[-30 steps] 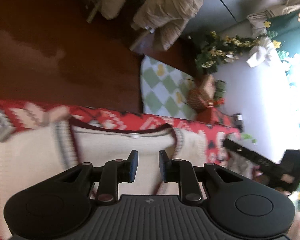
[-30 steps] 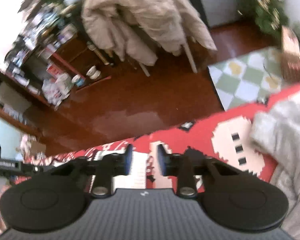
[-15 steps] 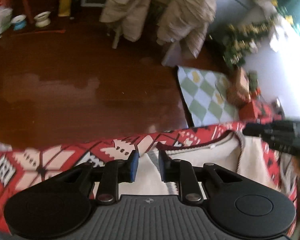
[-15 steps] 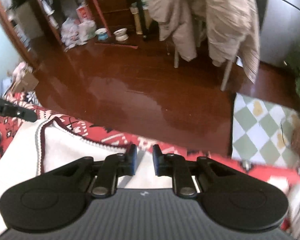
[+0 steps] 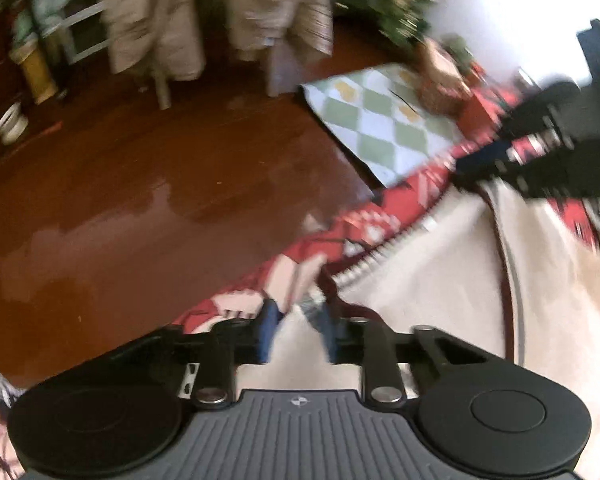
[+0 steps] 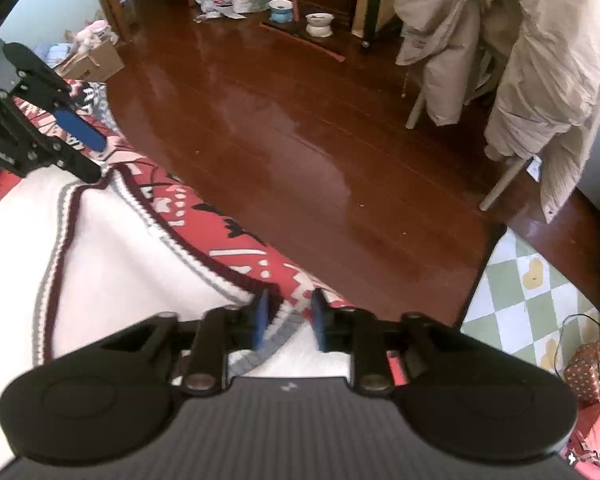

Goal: Fold clothes

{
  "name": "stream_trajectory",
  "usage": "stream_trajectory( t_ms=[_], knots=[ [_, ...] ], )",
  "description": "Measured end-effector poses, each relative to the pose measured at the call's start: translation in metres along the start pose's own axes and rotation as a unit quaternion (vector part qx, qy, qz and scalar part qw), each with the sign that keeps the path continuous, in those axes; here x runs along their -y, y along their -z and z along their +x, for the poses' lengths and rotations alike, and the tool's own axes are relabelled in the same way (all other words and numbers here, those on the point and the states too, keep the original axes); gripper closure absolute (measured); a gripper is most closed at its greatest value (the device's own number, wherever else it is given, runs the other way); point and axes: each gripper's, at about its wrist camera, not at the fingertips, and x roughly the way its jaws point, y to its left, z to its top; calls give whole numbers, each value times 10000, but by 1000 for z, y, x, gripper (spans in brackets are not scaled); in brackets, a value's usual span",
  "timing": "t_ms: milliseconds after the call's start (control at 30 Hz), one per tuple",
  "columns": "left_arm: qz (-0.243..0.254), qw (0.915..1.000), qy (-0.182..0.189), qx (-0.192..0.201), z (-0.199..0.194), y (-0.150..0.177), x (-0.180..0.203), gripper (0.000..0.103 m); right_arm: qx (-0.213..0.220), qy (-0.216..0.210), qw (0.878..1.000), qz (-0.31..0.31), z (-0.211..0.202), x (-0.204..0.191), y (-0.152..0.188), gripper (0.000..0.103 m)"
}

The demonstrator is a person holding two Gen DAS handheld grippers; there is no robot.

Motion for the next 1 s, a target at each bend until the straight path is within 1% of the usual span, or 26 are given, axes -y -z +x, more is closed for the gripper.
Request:
stream_trajectory(
  t_ms=[33,100,133,200,267,300,400,467,500,533,567,600,633,733,767,800,833,867,933,1000],
  knots=[
    [49,9999,-104,59,-2,1,3,94,-3,29,10000,-85,1,-4,0,97],
    [146,9993,-311,176,-6,2,9,100,43,188,9996,-191,0,-12,0,99],
    [170,9986,-421,261,-9,2,11,100,133,289,9994,-140,-2,-12,0,100],
    [-20,9968,-592,532,-18,0,7,100,340,496,9982,4,-8,-10,0,100],
    [-238,9963,-604,571,-16,3,3,100,590,617,9959,305,-16,-4,0,100],
    [-313,9959,-625,575,-14,4,1,100,626,602,9952,453,-15,0,1,100],
    [-312,9952,-751,547,-1,8,7,99,531,634,9953,500,-3,1,4,100],
    [-477,9944,-726,603,0,5,4,97,534,659,9946,592,4,4,6,99],
    [-609,9936,-719,617,0,3,2,90,570,655,9938,689,6,6,6,98],
    [-815,9916,-772,646,-2,2,-3,85,611,651,9929,789,7,8,6,88],
    [-1021,9891,-824,675,-4,1,-7,74,734,660,9907,936,5,12,6,80],
    [-1244,9859,-863,719,-6,0,-12,73,840,695,9883,1064,1,15,6,72],
    [-1513,9816,-838,805,-11,-1,-18,73,944,728,9857,1190,-4,19,6,72],
    [-2185,9691,-539,1010,-23,-3,-30,76,1080,672,9816,1422,-20,18,5,72],
    [-2316,9667,-395,1018,-26,-3,-28,84,1075,639,9818,1427,-25,14,5,73],
    [-2447,9638,-259,1022,-29,-2,-26,96,1038,598,9824,1431,-28,7,6,78],
    [-2582,9606,-145,1017,-29,-1,-20,98,1002,556,9830,1438,-30,0,7,89],
    [-2685,9580,-35,1009,-29,0,-13,98,968,485,9830,1483,-32,-8,9,92],
    [-2676,9584,136,983,-27,4,4,98,915,435,9821,1588,-35,-26,15,93],
    [-2593,9610,124,958,-20,4,11,98,832,359,9807,1734,-35,-44,24,94]
  ],
)
